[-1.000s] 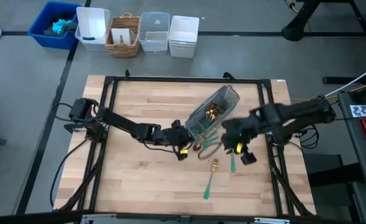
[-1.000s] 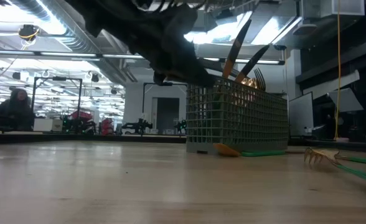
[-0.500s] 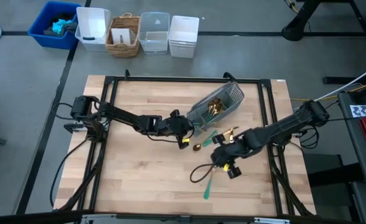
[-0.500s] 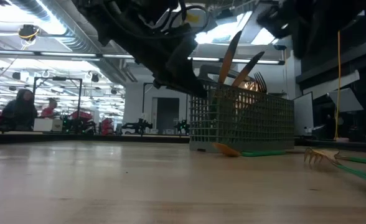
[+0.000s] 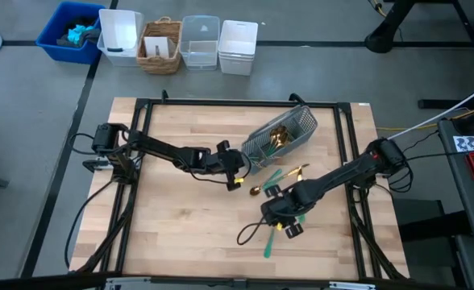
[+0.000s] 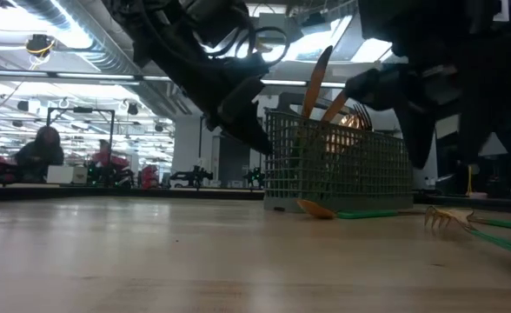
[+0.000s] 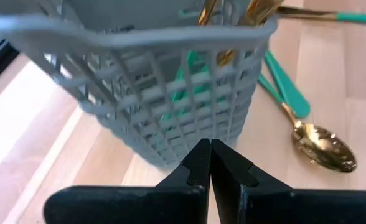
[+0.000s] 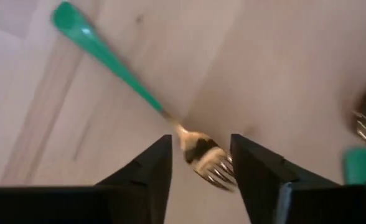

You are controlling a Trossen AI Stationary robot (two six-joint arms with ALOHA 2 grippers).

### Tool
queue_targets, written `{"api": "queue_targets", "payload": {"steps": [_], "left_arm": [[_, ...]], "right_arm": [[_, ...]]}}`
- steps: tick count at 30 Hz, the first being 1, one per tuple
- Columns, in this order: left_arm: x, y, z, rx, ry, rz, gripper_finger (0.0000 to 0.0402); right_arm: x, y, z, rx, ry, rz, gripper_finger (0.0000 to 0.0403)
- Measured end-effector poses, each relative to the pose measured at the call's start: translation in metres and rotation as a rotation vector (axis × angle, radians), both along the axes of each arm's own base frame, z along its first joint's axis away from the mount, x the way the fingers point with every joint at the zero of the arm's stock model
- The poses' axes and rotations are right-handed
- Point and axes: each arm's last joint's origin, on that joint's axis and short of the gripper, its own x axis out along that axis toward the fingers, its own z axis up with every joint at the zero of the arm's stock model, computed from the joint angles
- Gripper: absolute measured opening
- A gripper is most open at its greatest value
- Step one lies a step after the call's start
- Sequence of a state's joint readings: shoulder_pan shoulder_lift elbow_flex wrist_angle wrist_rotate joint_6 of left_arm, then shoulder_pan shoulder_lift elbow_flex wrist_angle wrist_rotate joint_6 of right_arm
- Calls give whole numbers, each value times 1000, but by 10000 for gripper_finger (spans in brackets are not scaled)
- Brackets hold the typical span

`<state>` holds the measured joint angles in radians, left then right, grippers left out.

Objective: Sort silverware
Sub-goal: Put the lower fork into the basket

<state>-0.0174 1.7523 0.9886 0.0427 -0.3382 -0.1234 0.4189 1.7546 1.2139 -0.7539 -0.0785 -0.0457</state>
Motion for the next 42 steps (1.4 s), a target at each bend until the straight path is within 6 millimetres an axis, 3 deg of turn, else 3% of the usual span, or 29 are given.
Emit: {"api": "queue_targets", "payload": {"steps": [6, 15, 21, 25, 33, 42], "left_arm": [[-1, 0, -1, 0, 20, 1, 4], [-3, 0, -3, 9, 50, -10, 4], [-4, -1, -5, 14, 74, -16, 4], [-4, -1, -5, 14, 73, -16, 4], [-5, -1, -5, 14, 84, -16, 4], [-6, -1, -6, 14, 99, -16, 4]], "right_arm": [[7, 4, -15, -1, -1, 106, 195], [11, 6, -39, -39, 50, 199, 197], [7, 4, -42, -56, 110, 217, 197], [3, 3, -43, -70, 151, 217, 180], [4, 2, -45, -97, 154, 189, 110], [4, 2, -45, -91, 163, 164, 121]]}}
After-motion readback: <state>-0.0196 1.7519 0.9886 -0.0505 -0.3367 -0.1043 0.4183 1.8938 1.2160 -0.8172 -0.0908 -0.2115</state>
